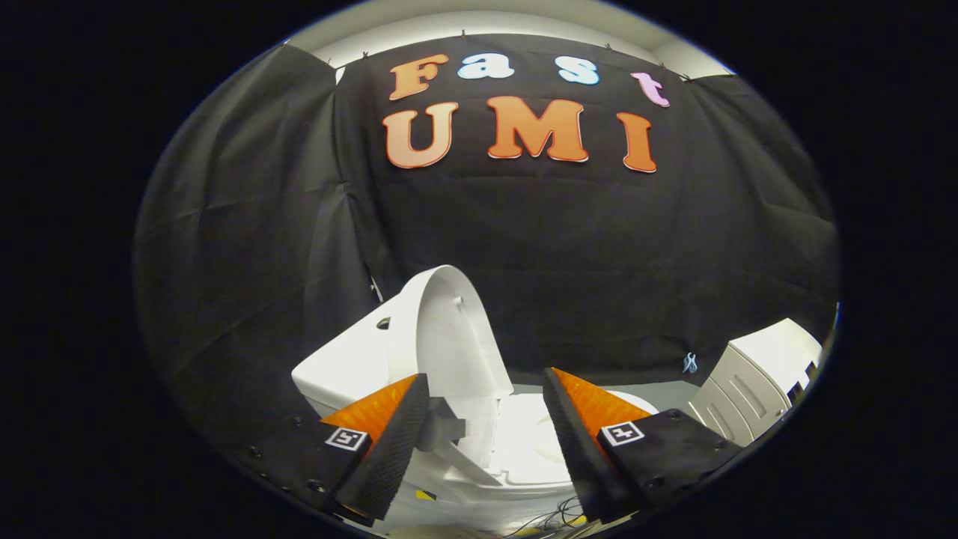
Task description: Open the toilet lid.
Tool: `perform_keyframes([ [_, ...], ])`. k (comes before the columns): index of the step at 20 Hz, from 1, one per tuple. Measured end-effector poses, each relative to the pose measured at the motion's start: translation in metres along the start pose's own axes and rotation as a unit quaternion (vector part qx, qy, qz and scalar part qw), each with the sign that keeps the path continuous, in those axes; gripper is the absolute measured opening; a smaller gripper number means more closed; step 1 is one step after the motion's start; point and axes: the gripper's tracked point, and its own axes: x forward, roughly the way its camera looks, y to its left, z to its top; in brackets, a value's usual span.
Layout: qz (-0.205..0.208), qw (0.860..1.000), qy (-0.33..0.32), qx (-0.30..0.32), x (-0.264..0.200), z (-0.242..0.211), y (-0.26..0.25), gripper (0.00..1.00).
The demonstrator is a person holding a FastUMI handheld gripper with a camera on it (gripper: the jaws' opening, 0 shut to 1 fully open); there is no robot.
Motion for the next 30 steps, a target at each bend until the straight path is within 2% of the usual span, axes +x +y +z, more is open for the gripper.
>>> perform_keyframes([
  [9,-0.060,0.996,-0.070,0.005,-0.029,0.076,-0.126,0.99],
  [15,-0.079,0.993,-0.093,0.011,-0.055,0.108,-0.176,0.99],
  [25,-0.094,0.990,-0.100,0.033,-0.079,0.101,-0.205,0.99],
  [30,-0.094,0.990,-0.102,0.034,-0.081,0.103,-0.202,0.98],
])
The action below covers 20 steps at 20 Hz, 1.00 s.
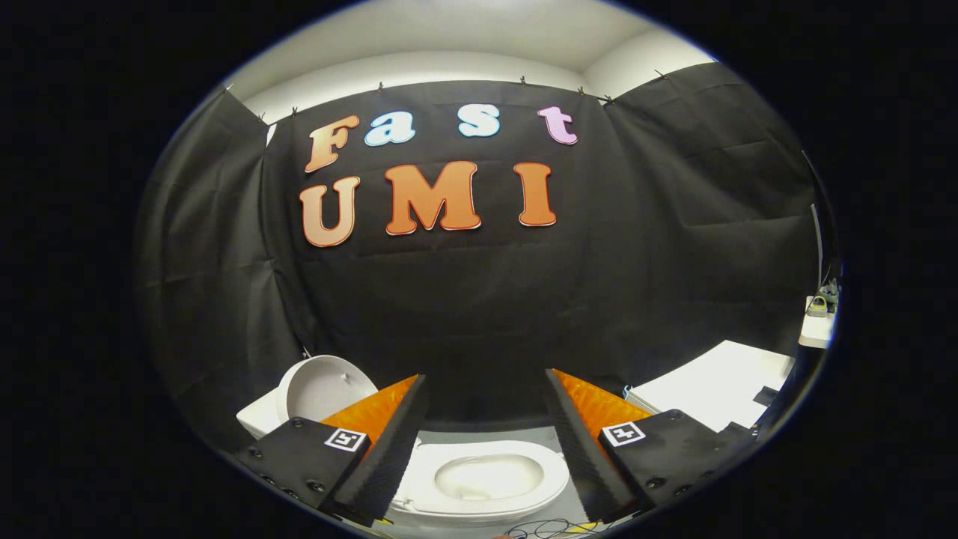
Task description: Open the toilet lid.
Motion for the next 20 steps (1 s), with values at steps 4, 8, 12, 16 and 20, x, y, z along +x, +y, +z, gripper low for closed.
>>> perform_keyframes([
  [4,0.001,1.000,0.002,0.004,0.0010,-0.0023,-0.0003,0.98],
  [8,-0.001,1.000,0.000,0.002,0.0015,-0.0013,-0.0020,0.99],
  [12,-0.001,1.000,0.001,0.005,0.0019,-0.0031,-0.0042,0.98],
  [16,-0.003,1.000,0.003,0.004,0.0039,-0.0058,-0.0079,0.99],
  [20,0.001,1.000,0.004,0.002,0.0050,-0.0088,-0.0073,0.98],
])
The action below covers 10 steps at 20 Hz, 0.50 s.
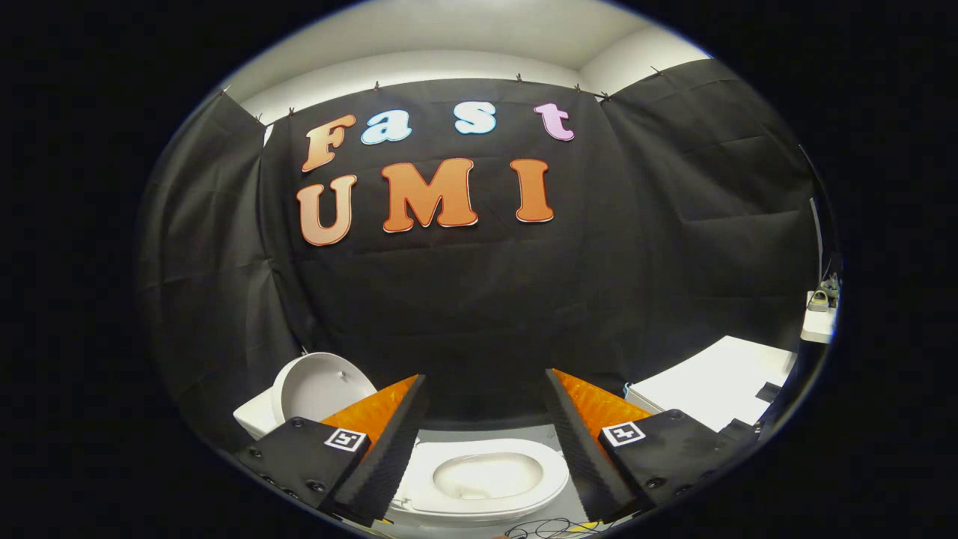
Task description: Open the toilet lid.
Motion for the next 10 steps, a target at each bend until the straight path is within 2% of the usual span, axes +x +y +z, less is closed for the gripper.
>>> perform_keyframes([
  [6,-0.004,1.000,0.002,0.004,0.006,-0.003,-0.014,0.98],
  [10,-0.023,1.000,0.002,0.016,0.010,-0.002,-0.050,0.99],
])
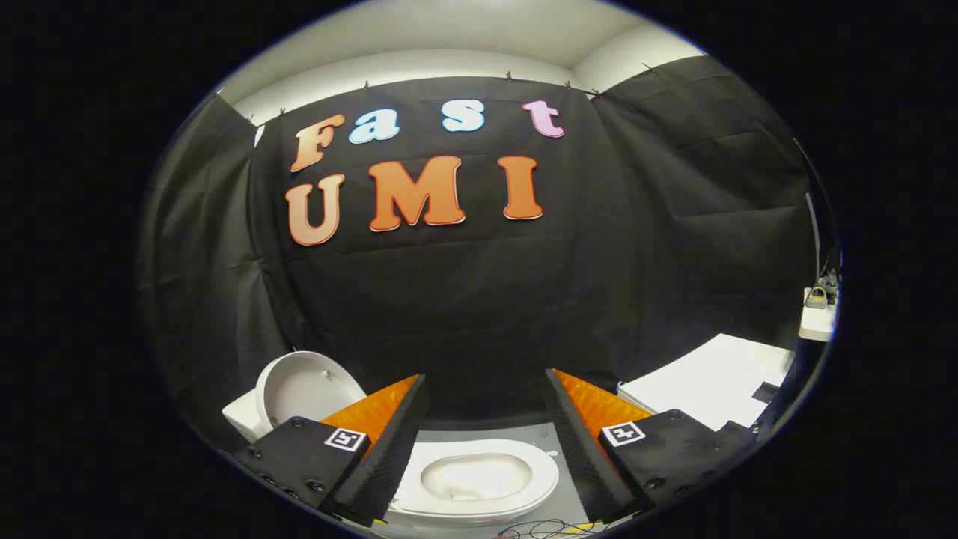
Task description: Open the toilet lid.
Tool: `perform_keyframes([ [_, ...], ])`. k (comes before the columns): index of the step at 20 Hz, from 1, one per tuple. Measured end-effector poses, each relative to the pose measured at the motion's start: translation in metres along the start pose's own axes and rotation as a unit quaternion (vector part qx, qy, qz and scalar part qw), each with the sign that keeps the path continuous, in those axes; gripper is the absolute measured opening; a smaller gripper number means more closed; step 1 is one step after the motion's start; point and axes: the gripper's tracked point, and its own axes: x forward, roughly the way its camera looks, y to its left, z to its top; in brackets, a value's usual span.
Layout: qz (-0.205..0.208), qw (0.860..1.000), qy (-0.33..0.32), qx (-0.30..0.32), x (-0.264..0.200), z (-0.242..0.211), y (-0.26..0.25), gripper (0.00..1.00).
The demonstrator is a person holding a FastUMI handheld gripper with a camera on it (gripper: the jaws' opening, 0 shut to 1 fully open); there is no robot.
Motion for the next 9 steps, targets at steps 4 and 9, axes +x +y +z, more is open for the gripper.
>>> perform_keyframes([
  [4,-0.029,1.000,0.001,0.002,0.004,0.005,-0.046,0.98],
  [9,-0.029,1.000,0.001,-0.007,-0.004,0.005,-0.068,0.98],
])
